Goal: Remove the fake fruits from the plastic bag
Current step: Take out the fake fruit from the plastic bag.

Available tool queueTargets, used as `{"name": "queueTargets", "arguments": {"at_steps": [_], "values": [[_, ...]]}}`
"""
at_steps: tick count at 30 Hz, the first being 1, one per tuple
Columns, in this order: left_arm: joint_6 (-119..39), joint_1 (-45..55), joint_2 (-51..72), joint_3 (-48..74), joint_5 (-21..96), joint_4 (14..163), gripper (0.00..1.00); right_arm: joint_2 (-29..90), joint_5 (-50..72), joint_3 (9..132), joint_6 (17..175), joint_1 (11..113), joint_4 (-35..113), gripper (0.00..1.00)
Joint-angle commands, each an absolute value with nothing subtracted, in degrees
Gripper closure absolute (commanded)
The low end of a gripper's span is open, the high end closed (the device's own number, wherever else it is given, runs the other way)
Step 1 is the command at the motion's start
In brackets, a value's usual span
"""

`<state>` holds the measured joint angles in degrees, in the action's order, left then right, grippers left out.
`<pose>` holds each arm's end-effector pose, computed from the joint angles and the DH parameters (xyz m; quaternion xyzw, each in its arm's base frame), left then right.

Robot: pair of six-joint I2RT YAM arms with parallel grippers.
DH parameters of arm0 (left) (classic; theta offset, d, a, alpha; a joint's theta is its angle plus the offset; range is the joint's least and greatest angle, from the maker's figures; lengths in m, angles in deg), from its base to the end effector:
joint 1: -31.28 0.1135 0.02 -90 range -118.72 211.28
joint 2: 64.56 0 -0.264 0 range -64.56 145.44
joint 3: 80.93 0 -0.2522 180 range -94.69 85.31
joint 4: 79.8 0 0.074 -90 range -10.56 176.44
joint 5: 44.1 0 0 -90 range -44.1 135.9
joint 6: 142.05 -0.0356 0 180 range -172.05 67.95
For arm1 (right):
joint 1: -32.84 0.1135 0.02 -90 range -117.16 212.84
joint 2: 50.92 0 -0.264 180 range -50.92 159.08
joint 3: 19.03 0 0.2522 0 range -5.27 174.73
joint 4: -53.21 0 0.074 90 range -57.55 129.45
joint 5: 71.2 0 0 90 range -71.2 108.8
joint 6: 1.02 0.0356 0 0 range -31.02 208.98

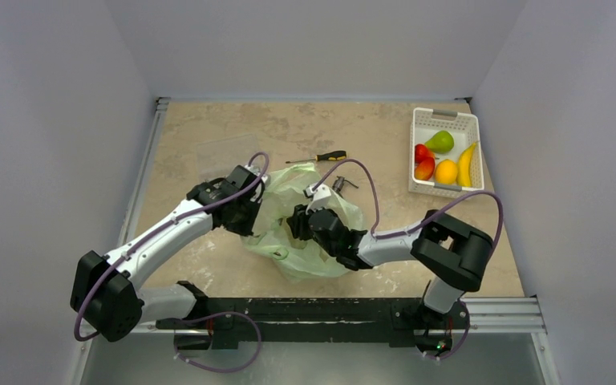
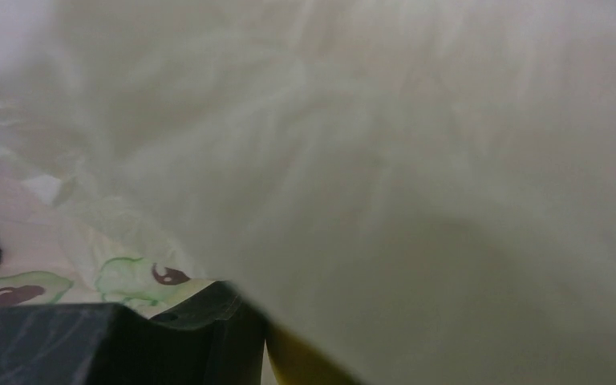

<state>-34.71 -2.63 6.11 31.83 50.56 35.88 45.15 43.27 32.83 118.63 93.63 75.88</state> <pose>0.1890 -0.1236 0.2462 0.1335 0.9713 -0.0474 0.1911 0.1728 0.2788 0.1611 -0.1020 0.8104 0.2668 0.5116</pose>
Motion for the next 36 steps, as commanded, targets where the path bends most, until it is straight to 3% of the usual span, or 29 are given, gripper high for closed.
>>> {"name": "queueTargets", "arguments": {"at_steps": [1, 6, 13, 20, 23, 36], "values": [[-35.36, -3.03, 7.50, 30.24, 49.86, 35.61, 1.00, 47.66, 44.96, 35.91, 118.90, 93.13, 71.47, 0.72], [-35.26, -3.15, 8.64, 29.84, 49.85, 35.03, 1.00, 46.78, 48.77, 41.17, 118.51, 93.28, 58.04, 0.53], [-35.29, -3.24, 8.87, 29.74, 49.77, 35.19, 1.00, 39.73, 49.74, 41.94, 117.35, 96.87, 47.78, 0.39], [-35.42, -3.21, 8.76, 29.50, 49.85, 35.27, 1.00, 37.01, 48.18, 41.55, 116.98, 97.84, 49.03, 0.43], [-35.30, -3.23, 8.46, 29.63, 49.93, 35.34, 1.00, 39.75, 48.92, 43.36, 117.44, 97.42, 50.91, 0.55], [-35.18, -3.59, 8.02, 29.89, 50.37, 35.30, 1.00, 56.69, 59.09, 51.32, 118.08, 97.44, 54.04, 0.47]]}}
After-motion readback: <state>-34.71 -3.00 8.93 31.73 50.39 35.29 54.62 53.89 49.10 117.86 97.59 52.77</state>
